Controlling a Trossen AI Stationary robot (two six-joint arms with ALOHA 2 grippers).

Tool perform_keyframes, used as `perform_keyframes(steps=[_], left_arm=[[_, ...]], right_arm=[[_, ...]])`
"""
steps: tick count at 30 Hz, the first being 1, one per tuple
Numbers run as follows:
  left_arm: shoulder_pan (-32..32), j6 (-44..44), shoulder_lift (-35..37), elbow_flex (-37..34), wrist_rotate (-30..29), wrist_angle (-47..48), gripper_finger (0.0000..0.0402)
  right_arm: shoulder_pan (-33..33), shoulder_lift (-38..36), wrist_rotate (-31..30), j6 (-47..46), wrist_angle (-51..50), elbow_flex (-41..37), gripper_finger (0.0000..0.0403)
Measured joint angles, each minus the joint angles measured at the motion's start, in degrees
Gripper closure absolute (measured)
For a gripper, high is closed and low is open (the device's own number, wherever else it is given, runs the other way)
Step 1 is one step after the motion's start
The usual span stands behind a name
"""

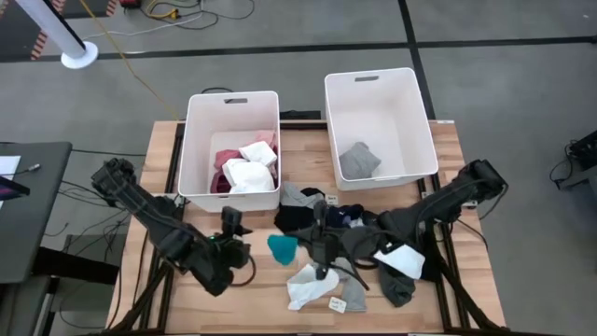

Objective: Sort clothes
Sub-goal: Put the blue sock into the left white bin

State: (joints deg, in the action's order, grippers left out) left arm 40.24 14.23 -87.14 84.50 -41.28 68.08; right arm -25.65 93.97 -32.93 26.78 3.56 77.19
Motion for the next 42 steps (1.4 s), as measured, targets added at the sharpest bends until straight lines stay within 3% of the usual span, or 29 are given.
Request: perform_keyframes(steps=[6, 15, 21, 29, 42], left_arm=[[3.1, 5.4, 0.7, -6.3, -2.6, 1.9, 0.0225], [4.9, 8.5, 5.8, -18.6, -2.7, -8.8, 0.0226], [5.0, 5.4, 11.2, -27.6, -2.9, -20.9, 0.0226], [5.0, -3.7, 16.6, -38.8, -2.5, -40.9, 0.0226], [-0.1, -15.9, 17.6, -53.5, 3.4, -69.7, 0.0226]], right_arm=[[3.2, 0.0, 2.1, 6.2, -1.2, 6.1, 0.04], [9.3, 0.0, 10.1, 8.4, -7.1, 15.4, 0.04], [14.1, 0.0, 14.4, 7.6, -10.9, 19.6, 0.0399], [21.8, 0.0, 25.8, 3.7, -10.5, 20.9, 0.0399], [33.7, 1.0, 45.3, -2.0, -2.8, 21.0, 0.0399]])
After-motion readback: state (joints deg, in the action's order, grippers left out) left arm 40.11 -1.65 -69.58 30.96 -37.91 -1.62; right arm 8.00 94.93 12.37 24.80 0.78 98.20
